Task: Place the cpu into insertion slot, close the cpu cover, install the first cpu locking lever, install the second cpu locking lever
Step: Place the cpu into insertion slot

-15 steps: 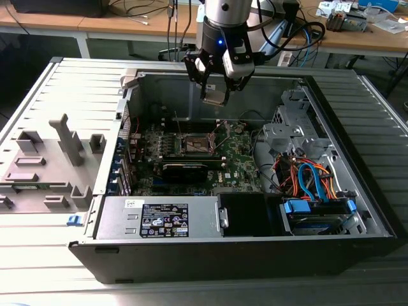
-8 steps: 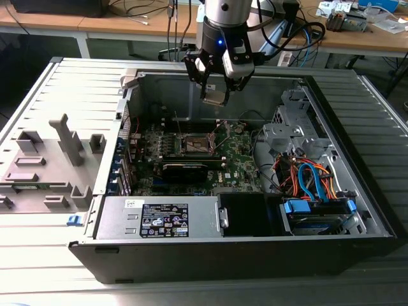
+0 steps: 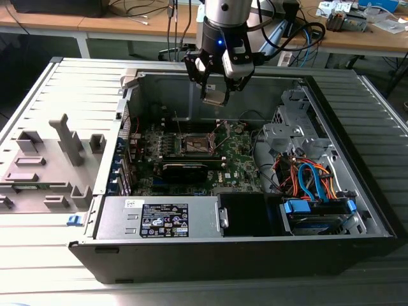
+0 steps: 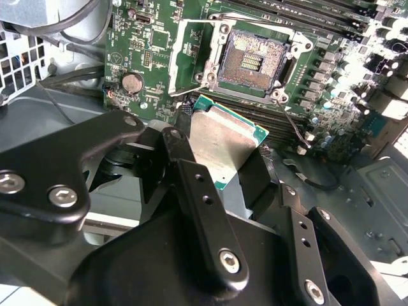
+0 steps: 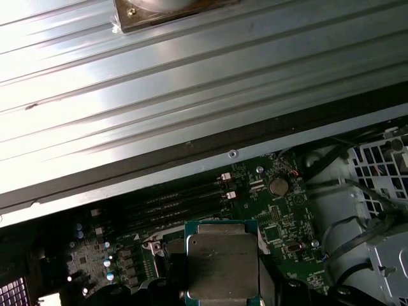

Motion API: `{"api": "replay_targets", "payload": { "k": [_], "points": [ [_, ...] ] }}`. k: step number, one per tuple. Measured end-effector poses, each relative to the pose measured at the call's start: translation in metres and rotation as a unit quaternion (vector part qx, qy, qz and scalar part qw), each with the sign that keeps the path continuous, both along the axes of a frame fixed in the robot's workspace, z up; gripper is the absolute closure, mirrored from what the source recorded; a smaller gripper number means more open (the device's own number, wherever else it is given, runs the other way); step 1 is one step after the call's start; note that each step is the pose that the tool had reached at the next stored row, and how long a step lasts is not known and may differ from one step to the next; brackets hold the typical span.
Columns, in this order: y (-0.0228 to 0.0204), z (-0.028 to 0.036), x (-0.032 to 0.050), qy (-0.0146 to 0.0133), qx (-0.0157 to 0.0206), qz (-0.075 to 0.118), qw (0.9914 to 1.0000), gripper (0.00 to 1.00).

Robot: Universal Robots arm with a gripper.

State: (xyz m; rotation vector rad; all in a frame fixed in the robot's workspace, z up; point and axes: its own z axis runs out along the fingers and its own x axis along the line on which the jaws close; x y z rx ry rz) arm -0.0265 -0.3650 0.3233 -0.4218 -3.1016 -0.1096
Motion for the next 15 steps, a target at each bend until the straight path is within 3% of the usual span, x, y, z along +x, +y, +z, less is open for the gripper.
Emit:
{"api": "replay_targets", "payload": {
  "k": [15],
  "points": [
    [0.0,-0.0002,0.0,0.0,0.0,-0.008,0.99997,0.45]
  ]
}}
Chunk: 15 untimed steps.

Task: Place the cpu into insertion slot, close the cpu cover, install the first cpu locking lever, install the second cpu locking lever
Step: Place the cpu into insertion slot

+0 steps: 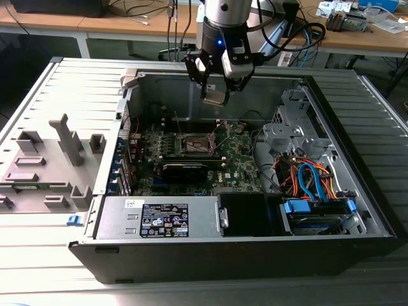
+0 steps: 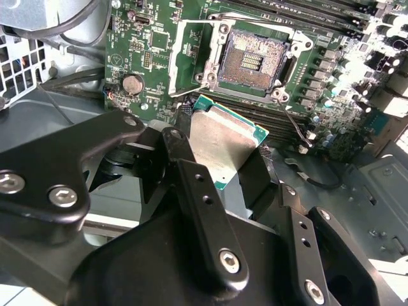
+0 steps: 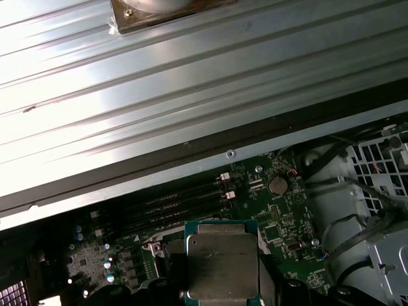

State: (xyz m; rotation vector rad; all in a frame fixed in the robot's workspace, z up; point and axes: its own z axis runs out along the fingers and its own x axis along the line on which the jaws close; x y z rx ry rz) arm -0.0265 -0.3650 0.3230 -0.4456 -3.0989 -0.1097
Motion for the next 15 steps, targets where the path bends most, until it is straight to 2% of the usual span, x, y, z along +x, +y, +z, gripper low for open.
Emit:
{"api": "replay_targets", "payload": {
  "k": [15],
  "points": [
    [0.0,-0.0002,0.0,0.0,0.0,-0.008,0.99997,0.45]
  ]
}}
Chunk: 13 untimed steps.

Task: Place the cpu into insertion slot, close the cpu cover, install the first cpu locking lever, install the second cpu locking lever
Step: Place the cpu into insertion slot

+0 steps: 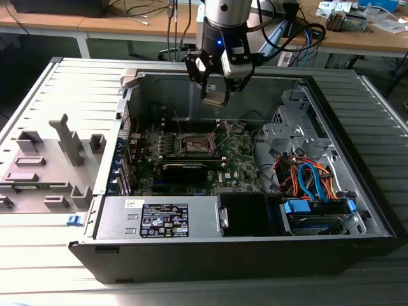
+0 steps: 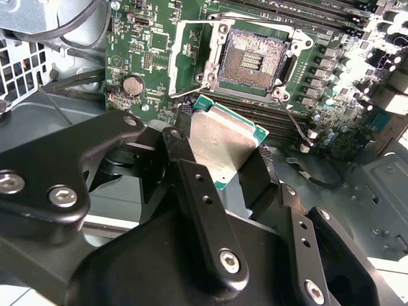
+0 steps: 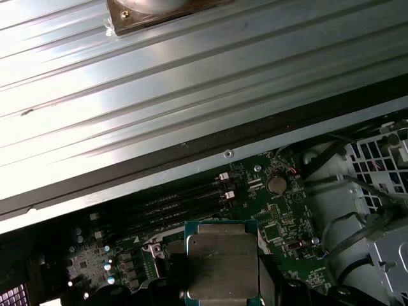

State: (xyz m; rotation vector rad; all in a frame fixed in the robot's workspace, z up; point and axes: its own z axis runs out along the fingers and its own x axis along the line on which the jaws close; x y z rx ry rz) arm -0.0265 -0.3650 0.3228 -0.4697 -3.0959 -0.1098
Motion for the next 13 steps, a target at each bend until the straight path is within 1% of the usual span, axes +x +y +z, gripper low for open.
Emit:
{"api": "replay_targets", "payload": {
  "k": [3,7,13],
  "points": [
    [0.0,-0.0001,0.0,0.0,0.0,-0.003,1.0,0.45],
    [0.0,-0.0004,0.0,0.0,0.0,-0.015,0.99989,0.45],
    [0.0,-0.0005,0.0,0.0,0.0,-0.018,0.99985,0.45]
  ]
}}
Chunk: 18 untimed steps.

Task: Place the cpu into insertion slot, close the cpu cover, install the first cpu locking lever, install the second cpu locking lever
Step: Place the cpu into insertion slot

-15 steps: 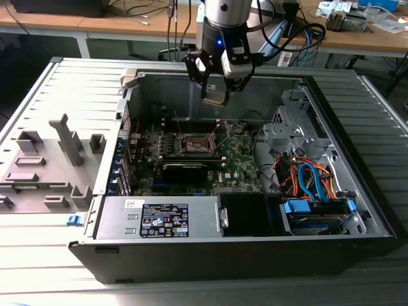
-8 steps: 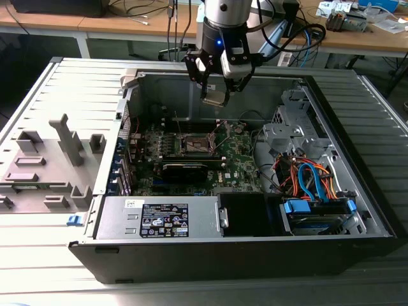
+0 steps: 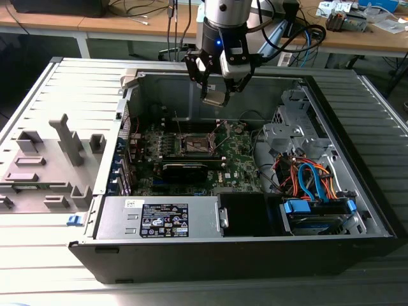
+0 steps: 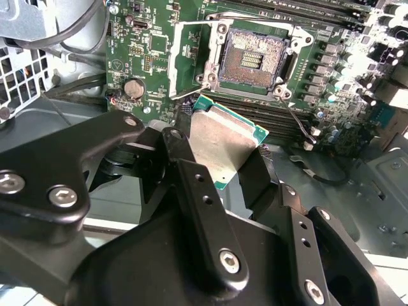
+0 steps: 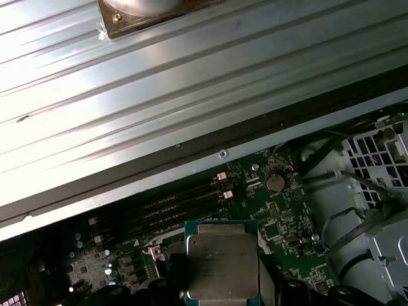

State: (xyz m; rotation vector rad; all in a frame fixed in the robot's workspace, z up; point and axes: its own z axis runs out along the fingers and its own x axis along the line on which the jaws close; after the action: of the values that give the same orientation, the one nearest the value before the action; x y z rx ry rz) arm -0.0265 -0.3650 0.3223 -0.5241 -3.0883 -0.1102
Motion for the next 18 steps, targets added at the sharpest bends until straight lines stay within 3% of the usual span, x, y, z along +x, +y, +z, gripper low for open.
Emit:
{"api": "replay_targets", "payload": {
  "k": [18],
  "points": [
    [0.0,-0.0003,0.0,0.0,0.0,-0.007,0.99997,0.45]
  ]
}}
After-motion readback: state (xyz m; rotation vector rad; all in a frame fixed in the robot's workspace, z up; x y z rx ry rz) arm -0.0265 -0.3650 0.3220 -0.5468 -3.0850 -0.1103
